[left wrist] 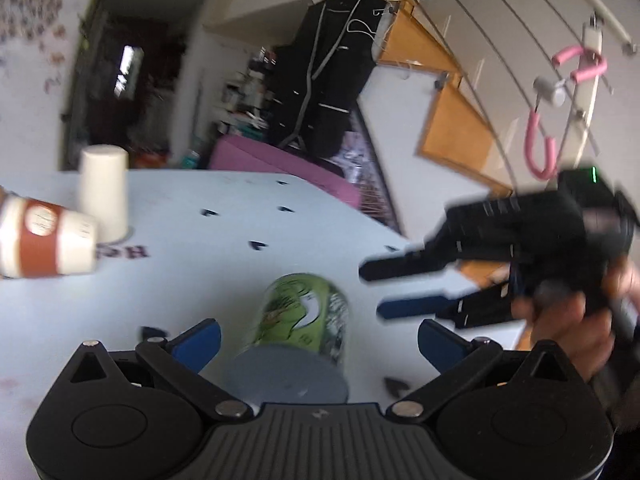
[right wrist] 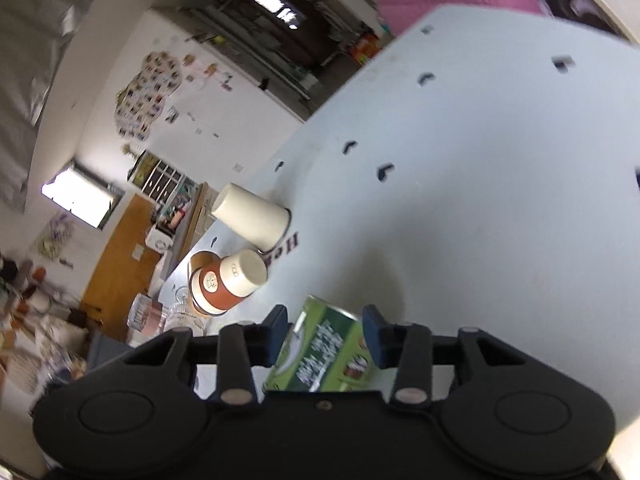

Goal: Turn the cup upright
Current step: 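Lift the green tin with the right gripper and rotate it upright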

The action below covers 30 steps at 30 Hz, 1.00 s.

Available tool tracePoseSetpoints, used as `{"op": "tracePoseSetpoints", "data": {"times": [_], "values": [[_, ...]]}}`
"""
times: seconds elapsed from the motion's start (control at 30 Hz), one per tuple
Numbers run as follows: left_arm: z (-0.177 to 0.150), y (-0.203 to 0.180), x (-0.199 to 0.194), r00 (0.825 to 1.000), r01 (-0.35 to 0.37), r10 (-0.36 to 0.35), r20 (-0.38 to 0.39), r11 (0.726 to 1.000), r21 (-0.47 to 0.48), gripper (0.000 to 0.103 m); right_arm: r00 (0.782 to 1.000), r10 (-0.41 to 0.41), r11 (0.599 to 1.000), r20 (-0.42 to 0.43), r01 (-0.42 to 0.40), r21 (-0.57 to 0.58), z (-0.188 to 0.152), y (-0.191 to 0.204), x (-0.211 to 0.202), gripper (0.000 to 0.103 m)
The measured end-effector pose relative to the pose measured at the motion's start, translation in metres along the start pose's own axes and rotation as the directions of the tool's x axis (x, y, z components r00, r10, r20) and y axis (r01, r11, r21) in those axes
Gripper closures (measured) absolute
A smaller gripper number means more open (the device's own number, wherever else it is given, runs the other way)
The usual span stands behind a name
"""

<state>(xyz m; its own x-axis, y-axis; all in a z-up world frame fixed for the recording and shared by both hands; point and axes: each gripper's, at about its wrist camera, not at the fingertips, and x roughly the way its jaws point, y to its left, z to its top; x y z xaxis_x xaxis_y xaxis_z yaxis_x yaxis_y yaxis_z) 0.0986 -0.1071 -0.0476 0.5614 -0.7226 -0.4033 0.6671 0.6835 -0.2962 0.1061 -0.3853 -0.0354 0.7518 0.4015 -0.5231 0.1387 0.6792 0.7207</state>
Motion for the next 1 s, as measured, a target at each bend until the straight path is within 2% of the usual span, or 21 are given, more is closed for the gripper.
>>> {"op": "tracePoseSetpoints", "data": {"times": [0.13,0.3,0.5,0.7,0.87,1.0], "values": [[0.002,0.012,0.013,0.997,0.060,-0.063,-0.052,0.997,-0.058,0.000,1.000,0.014,0.995,0.015,-0.016,0.099,-0.017,-0.020,-0.002,0.059],[-0.005,0.012,0.018,0.993,0.085,-0.091,-0.076,0.994,-0.070,0.000,0.999,0.038,0.989,0.014,-0.040,0.142,-0.023,-0.029,0.012,0.059],[-0.012,-0.001,0.016,0.983,0.147,-0.154,-0.100,0.987,-0.070,0.000,0.999,0.037,0.991,0.017,-0.039,0.125,-0.019,-0.026,0.025,0.059],[-0.015,-0.007,0.017,0.975,0.177,-0.186,-0.117,0.980,-0.089,0.000,0.999,0.026,0.995,0.027,-0.029,0.096,-0.019,-0.022,0.026,0.058],[-0.005,0.012,0.015,0.983,0.119,-0.140,-0.122,0.979,-0.163,0.001,0.998,0.027,0.998,0.050,-0.030,0.062,-0.019,-0.025,0.017,0.055],[0.017,0.025,0.028,0.979,0.053,-0.095,-0.178,0.972,-0.228,0.001,0.994,0.024,0.999,0.109,-0.026,0.019,-0.023,-0.029,-0.001,0.051]]}}
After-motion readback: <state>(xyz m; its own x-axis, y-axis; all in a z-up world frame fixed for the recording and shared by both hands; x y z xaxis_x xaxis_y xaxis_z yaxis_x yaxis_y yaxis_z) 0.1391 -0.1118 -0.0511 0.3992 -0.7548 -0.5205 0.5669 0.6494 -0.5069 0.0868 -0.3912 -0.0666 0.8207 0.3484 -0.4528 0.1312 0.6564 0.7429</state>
